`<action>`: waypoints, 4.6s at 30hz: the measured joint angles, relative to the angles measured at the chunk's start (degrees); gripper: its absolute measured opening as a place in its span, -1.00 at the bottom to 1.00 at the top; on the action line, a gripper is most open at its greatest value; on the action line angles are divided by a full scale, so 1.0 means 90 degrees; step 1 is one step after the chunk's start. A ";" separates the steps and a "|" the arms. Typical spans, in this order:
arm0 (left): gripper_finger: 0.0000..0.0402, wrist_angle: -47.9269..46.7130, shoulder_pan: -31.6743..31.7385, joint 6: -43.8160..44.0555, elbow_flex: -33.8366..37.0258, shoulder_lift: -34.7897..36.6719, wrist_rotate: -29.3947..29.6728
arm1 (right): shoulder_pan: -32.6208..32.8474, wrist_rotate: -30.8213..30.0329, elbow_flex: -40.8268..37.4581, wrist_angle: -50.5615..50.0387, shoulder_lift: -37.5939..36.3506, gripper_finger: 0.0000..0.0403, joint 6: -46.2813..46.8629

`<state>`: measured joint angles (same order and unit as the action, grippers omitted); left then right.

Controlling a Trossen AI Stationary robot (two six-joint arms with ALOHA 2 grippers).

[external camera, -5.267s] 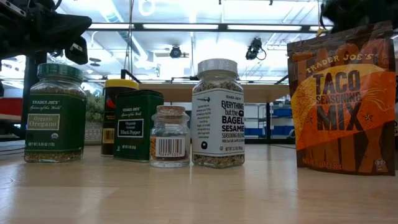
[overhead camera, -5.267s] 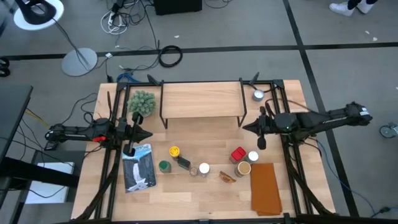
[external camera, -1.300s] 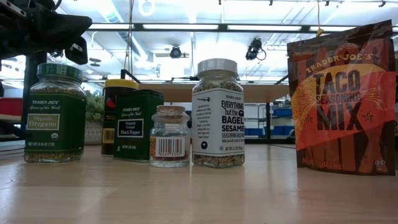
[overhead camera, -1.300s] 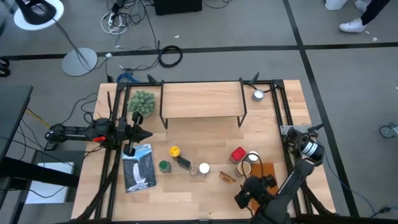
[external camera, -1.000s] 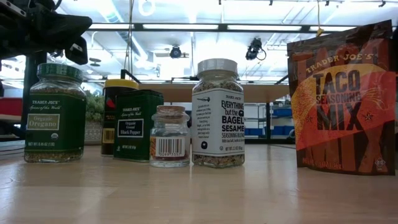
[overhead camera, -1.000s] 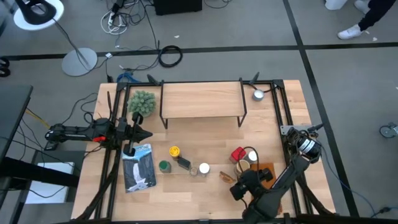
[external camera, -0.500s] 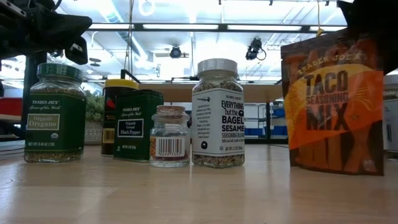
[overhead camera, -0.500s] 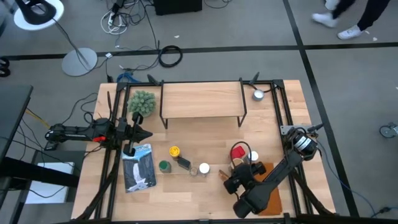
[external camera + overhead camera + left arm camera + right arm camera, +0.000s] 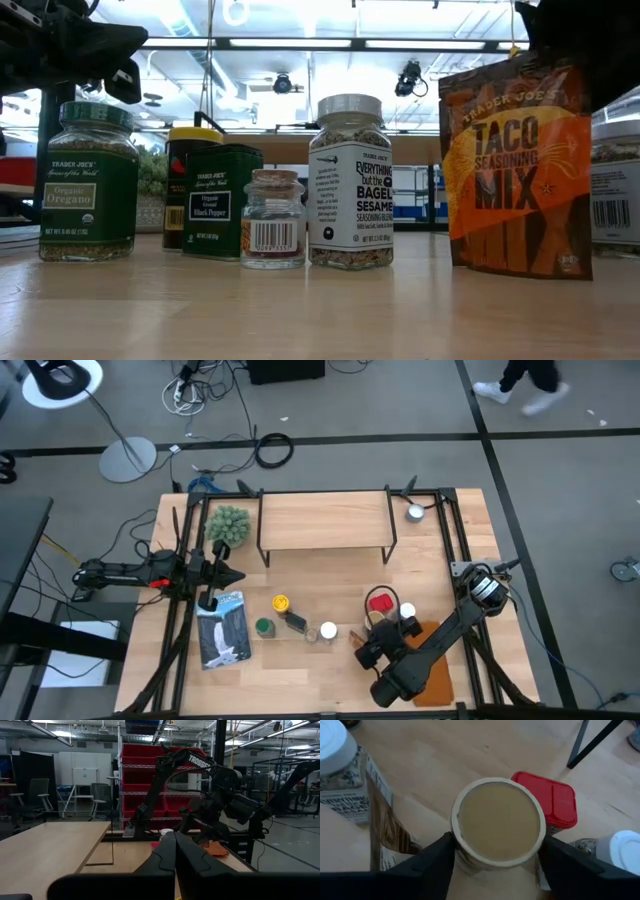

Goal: Shelf spices
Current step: Put the golden seasoning bottle on the shelf

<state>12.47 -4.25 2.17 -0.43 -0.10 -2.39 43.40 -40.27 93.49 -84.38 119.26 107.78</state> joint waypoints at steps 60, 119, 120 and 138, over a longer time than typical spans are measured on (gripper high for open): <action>-0.97 -0.0002 0.0002 0.0000 0.0000 0.0000 0.0000 | -0.3192 0.2976 0.2829 -0.0624 -0.0145 0.20 -0.5544; -0.97 -0.0005 0.0002 0.0002 0.0001 0.0000 0.0000 | -0.2239 0.4116 0.0913 0.0871 -0.0136 0.55 -0.4314; -0.97 -0.0005 0.0000 0.0000 0.0000 0.0000 0.0000 | -0.2239 0.4116 0.0913 0.0867 -0.0136 0.51 -0.4313; -0.97 -0.0005 0.0000 0.0000 0.0000 0.0000 0.0000 | -0.2213 0.4148 0.0916 0.0774 -0.0145 0.45 -0.4263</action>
<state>12.43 -4.25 2.18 -0.42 -0.10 -2.39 23.48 -2.94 101.73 -77.41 117.95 69.41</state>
